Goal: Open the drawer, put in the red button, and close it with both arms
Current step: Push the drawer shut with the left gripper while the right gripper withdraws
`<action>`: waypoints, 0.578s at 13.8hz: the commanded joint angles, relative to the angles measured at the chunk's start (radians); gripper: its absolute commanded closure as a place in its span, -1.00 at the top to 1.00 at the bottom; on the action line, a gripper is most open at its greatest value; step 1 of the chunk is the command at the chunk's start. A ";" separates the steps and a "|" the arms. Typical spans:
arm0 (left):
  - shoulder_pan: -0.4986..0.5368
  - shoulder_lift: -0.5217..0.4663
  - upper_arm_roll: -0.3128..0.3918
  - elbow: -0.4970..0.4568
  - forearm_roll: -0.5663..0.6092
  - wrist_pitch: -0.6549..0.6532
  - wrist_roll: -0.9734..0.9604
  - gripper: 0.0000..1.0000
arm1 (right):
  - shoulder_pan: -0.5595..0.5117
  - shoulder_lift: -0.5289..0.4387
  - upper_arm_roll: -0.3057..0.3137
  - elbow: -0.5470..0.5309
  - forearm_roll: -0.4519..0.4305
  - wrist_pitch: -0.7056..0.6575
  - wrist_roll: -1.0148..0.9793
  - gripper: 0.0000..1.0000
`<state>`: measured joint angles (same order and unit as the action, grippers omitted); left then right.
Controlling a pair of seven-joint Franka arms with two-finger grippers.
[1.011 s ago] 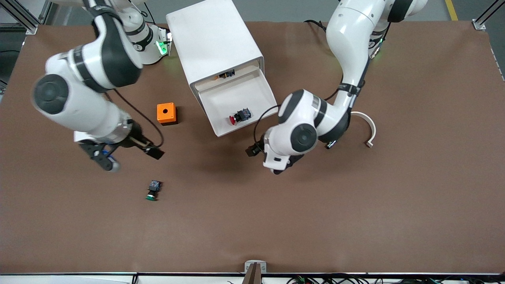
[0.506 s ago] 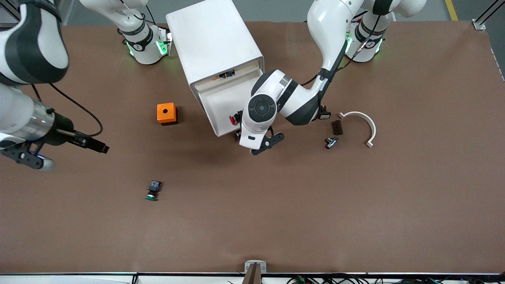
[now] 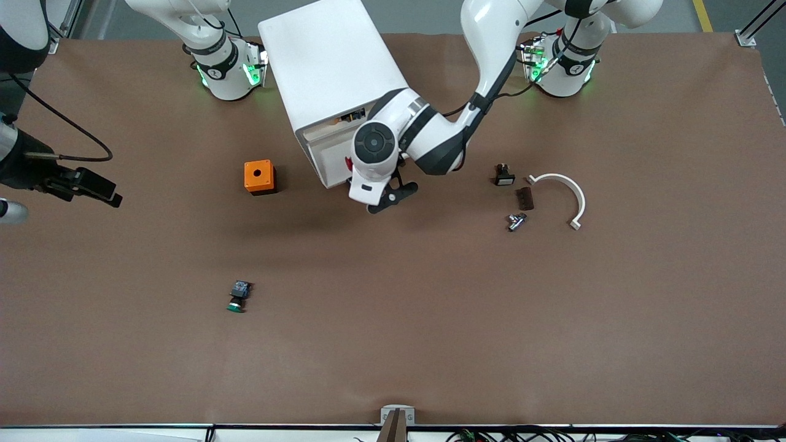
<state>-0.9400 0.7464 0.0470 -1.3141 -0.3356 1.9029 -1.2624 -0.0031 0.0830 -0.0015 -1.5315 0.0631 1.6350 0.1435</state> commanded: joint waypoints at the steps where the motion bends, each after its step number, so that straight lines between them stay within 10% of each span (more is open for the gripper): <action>1: -0.002 -0.036 -0.051 -0.045 0.009 -0.004 -0.076 1.00 | -0.043 -0.026 0.018 -0.030 -0.019 -0.001 -0.100 1.00; 8: -0.025 -0.039 -0.092 -0.045 0.023 -0.019 -0.137 1.00 | -0.049 -0.025 0.018 -0.041 -0.051 -0.012 -0.096 1.00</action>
<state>-0.9585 0.7454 -0.0416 -1.3298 -0.3349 1.8983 -1.3771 -0.0330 0.0792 -0.0002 -1.5514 0.0321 1.6223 0.0518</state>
